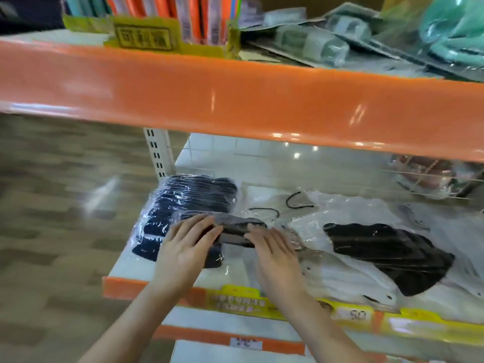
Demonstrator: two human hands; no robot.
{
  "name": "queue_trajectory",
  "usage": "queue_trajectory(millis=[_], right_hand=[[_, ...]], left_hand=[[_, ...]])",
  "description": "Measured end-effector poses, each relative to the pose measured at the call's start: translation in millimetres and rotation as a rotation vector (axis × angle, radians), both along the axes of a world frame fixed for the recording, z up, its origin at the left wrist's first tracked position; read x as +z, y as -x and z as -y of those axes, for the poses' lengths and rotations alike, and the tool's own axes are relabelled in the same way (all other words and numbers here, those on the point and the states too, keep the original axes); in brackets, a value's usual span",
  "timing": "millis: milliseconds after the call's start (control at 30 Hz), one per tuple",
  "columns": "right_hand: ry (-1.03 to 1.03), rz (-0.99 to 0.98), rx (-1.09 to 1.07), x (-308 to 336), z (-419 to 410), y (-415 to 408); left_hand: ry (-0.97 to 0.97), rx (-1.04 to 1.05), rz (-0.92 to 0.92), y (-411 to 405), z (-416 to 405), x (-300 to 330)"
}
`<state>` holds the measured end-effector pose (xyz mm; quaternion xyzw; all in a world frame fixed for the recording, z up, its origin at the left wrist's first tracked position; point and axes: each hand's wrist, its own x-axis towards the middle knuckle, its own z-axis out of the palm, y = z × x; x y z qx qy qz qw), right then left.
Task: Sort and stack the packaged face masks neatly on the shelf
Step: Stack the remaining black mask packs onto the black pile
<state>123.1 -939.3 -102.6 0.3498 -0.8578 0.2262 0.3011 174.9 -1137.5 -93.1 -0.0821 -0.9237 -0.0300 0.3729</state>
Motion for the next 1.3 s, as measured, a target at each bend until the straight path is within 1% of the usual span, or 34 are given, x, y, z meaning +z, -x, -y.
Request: queue_trajectory(millis=[133,267,367,500,600,767,867,1167,1300], right_hand=[[-0.107,0.059,0.102,-1,26,-14],[-0.092,0.087,0.168,-7,47,-26],[-0.103,0.088,0.166,-8,57,-34],[-0.207,0.101,0.146,-15,63,-37],[-0.25,0.153,0.143,-21,67,-36],[-0.261,0.203,0.133,-21,74,-33],[-0.277,0.216,0.12,-21,79,-34],[-0.275,0.229,0.059,-25,82,-41],[-0.252,0.258,0.075,-20,80,-40]], left_hand=[[0.046,-0.012,0.037,-18,30,-8],[0.049,-0.006,0.047,-34,51,-8],[0.043,-0.014,0.056,-44,61,-13],[0.019,-0.029,0.094,-52,71,-18],[-0.004,-0.028,0.204,-52,78,-16],[0.013,0.02,0.47,-49,87,-16],[0.014,0.064,0.551,-49,88,-17],[-0.048,0.148,0.538,-39,76,-28],[-0.015,0.201,0.505,-33,66,-32]])
